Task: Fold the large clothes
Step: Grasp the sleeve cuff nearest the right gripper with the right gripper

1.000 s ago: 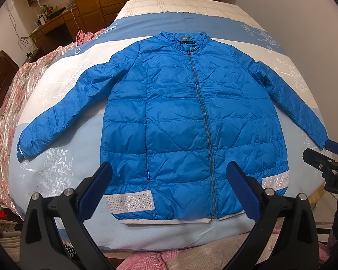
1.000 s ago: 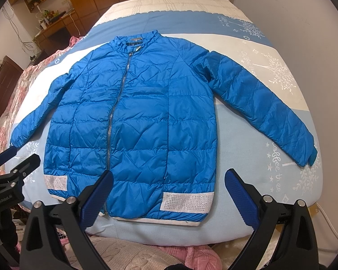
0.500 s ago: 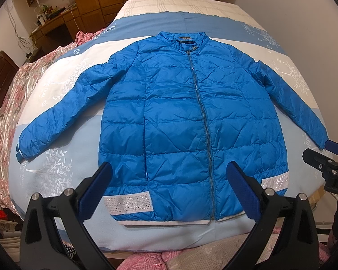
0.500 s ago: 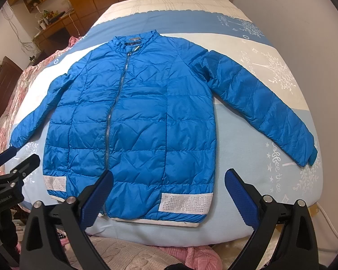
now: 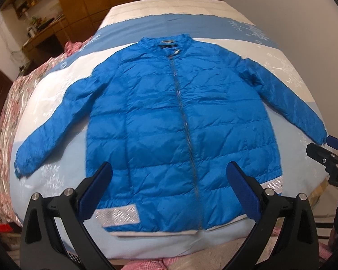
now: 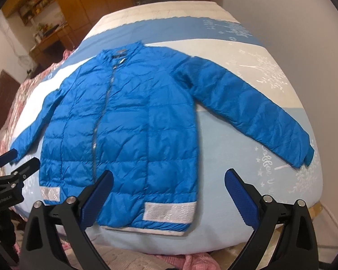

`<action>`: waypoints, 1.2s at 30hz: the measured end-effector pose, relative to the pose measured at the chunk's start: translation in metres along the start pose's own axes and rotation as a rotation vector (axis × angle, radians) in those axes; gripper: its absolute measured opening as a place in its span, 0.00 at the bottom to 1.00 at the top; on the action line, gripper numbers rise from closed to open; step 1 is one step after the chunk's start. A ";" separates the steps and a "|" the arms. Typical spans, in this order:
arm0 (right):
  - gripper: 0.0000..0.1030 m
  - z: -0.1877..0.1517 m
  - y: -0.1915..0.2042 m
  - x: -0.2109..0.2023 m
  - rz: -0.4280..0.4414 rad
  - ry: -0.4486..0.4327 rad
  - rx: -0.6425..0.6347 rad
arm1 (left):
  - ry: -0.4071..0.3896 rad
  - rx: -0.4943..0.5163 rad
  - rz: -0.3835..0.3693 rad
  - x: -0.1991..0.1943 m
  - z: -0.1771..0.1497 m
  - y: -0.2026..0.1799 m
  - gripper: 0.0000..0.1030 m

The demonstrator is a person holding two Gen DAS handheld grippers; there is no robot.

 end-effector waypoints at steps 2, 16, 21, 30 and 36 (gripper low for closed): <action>0.96 0.002 -0.019 0.002 0.012 -0.011 0.042 | -0.003 0.014 -0.029 0.006 0.010 -0.013 0.97; 0.91 -0.021 -0.307 0.042 -0.097 -0.007 0.672 | -0.040 0.156 -0.152 0.105 0.117 -0.142 0.97; 0.88 -0.040 -0.358 0.069 -0.028 0.036 0.808 | 0.030 0.120 -0.224 0.147 0.143 -0.186 0.96; 0.83 -0.048 -0.383 0.113 0.108 0.065 0.916 | 0.120 0.131 -0.231 0.211 0.159 -0.233 0.81; 0.73 -0.046 -0.406 0.118 0.116 0.021 0.953 | 0.151 0.132 -0.213 0.237 0.162 -0.235 0.71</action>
Point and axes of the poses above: each gripper's, at about its wrist camera, not at the fingertips, and x roughly the way its jaws point, y to its left, z to its top, the point moved 4 cm from there along x, roughly the way its jaws point, and after that the axes turned 5 degrees about -y, right-handed, at the moved point
